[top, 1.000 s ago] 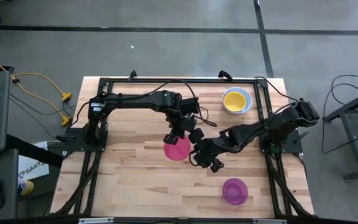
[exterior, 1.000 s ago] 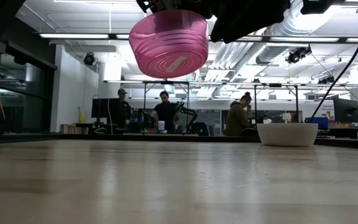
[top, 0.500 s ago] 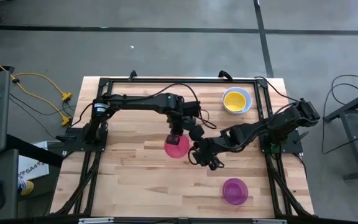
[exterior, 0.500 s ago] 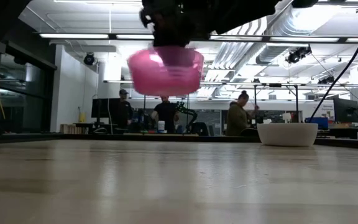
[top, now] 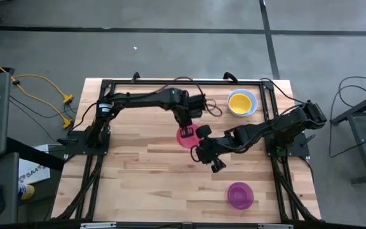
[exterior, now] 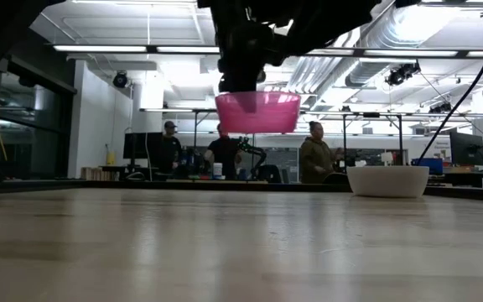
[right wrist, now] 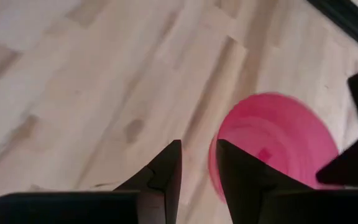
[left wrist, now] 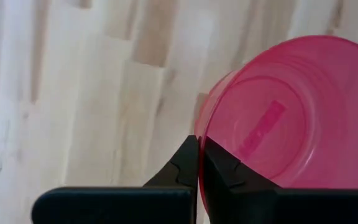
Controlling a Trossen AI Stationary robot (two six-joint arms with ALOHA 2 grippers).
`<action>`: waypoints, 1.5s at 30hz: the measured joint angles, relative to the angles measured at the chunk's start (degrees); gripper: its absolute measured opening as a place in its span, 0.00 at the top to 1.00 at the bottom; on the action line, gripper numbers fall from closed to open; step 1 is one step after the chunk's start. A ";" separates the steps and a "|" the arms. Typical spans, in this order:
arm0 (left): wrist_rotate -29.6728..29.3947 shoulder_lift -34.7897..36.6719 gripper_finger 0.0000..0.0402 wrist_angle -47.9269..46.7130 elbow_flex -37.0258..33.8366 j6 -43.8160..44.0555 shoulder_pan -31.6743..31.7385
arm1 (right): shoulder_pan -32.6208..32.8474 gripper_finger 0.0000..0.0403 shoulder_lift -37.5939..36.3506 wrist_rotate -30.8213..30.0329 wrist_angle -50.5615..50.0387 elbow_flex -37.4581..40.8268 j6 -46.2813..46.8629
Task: Nest bowls inside each other
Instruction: Stack the pink bowl on top of the yellow bowl
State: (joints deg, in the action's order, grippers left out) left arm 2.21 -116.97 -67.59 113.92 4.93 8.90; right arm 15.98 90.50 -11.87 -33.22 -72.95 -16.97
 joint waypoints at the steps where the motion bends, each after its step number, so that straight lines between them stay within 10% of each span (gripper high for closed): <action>1: 0.09 0.00 1.00 -0.84 0.53 0.70 0.64 | -0.27 0.77 0.02 -0.84 -0.01 0.00 0.54; 45: 0.70 -0.72 0.99 4.30 -4.86 29.81 4.97 | -2.72 0.77 6.72 -6.21 7.30 -4.15 11.14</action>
State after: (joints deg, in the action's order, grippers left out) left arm 2.92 -117.69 -63.28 109.06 34.74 13.87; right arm 13.27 97.22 -18.09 -25.92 -77.10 -5.84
